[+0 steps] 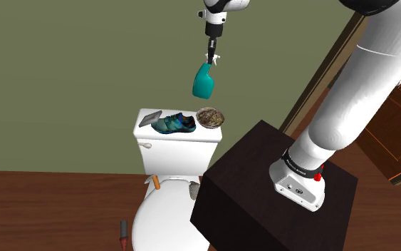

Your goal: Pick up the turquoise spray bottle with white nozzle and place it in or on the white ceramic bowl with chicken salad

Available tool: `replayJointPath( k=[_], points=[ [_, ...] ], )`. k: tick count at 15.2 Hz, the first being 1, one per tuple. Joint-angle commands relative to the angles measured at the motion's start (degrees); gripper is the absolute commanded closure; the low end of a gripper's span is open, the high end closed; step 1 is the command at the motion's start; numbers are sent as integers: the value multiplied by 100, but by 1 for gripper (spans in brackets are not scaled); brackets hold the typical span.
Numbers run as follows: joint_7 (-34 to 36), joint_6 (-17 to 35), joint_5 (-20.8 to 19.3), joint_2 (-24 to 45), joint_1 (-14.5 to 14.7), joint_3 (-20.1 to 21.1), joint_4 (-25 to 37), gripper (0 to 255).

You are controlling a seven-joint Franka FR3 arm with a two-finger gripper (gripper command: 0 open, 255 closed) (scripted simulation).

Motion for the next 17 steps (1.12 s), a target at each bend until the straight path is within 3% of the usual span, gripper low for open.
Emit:
replayJointPath(
  k=[1,6,17],
  points=[
    [-178,-62,-26,-242,-99,-83,-177,255],
    [-602,-245,-133,-904,-337,-311,-643,255],
    [-617,576,-96,-601,-344,-319,-1164,255]
  ],
)
